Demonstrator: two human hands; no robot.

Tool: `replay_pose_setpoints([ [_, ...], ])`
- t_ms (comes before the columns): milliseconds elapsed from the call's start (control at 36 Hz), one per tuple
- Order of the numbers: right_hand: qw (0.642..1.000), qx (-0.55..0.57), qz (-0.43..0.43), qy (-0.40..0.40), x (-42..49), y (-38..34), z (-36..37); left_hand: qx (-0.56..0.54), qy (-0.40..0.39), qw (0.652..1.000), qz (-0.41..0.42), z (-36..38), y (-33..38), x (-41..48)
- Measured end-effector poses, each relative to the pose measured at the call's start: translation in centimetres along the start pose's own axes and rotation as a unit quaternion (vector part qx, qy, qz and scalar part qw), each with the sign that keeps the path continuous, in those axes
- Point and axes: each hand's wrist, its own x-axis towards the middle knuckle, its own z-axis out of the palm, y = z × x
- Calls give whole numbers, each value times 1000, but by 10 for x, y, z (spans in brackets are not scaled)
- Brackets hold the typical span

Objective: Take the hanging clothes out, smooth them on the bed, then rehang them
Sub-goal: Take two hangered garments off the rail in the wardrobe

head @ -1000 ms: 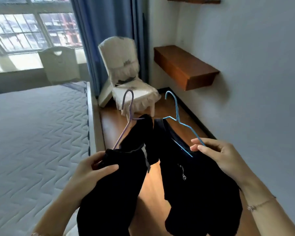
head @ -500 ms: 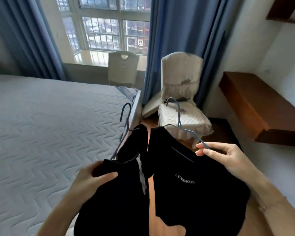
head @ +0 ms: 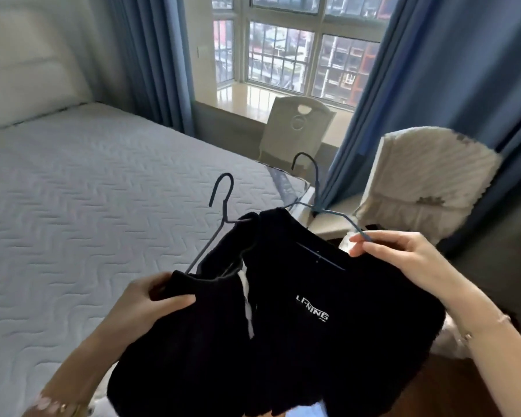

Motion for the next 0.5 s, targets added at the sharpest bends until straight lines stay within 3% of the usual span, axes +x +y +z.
replay_pose_setpoints([
  [278, 983, -20, -19, -179, 263, 42, -69, -42, 76, 994, -72, 44, 46, 158],
  [500, 960, -80, -65, -260, 434, 52, -69, -17, 154, 981, -113, 14, 44, 247],
])
